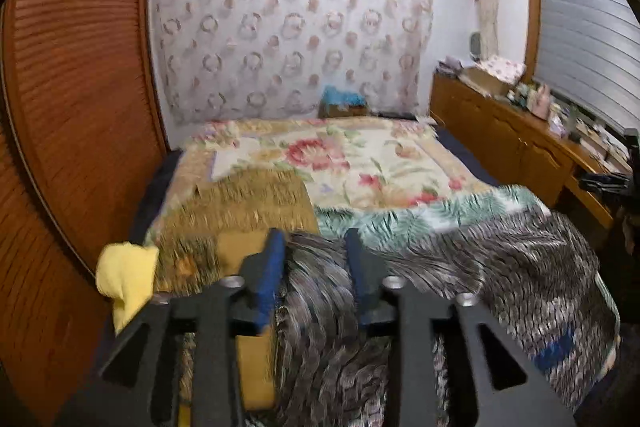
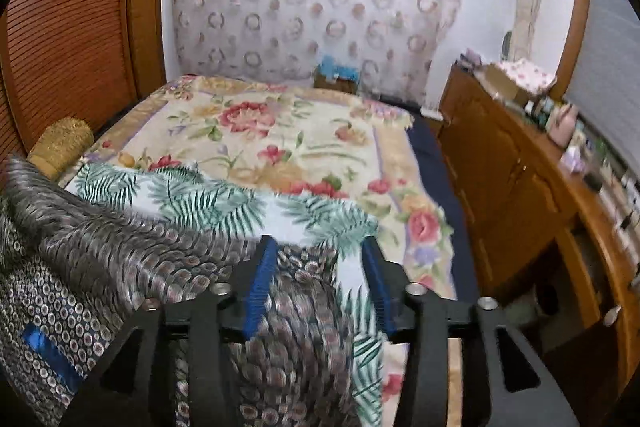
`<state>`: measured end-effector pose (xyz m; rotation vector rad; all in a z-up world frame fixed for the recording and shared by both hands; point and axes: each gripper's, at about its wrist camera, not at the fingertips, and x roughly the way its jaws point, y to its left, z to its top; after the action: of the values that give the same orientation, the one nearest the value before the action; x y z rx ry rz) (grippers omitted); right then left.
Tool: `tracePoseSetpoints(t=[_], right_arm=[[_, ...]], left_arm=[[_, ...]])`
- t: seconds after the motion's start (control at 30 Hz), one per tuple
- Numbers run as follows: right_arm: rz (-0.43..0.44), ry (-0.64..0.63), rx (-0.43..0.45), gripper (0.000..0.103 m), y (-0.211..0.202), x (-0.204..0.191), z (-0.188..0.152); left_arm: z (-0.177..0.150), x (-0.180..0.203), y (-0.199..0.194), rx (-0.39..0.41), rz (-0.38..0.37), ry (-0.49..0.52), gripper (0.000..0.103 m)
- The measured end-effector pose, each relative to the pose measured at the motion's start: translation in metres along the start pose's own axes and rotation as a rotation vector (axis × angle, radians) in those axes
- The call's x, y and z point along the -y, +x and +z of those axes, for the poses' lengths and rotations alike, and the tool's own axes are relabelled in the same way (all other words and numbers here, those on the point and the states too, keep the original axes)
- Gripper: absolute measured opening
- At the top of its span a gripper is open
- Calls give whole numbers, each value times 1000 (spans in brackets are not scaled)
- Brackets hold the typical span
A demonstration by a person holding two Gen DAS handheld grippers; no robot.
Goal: Fold small clothes
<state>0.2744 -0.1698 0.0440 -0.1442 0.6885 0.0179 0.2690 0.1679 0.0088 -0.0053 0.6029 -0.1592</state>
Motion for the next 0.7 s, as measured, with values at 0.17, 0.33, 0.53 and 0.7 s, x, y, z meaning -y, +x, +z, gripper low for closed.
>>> tracePoseSetpoints(t=[0.17, 0.33, 0.53, 0.7], right_arm=[[63, 9, -15, 53, 1, 15, -20], [123, 51, -3, 53, -40, 39, -44], [162, 105, -38, 53, -69, 59, -91], [167, 136, -94, 54, -78, 72, -120]], left_arm=[[-36, 15, -12, -50, -47, 44, 70], [-70, 39, -22, -86, -117, 65, 76], [-102, 75, -9, -163, -162, 101, 76], [-117, 90, 12, -235, -188, 107, 76]])
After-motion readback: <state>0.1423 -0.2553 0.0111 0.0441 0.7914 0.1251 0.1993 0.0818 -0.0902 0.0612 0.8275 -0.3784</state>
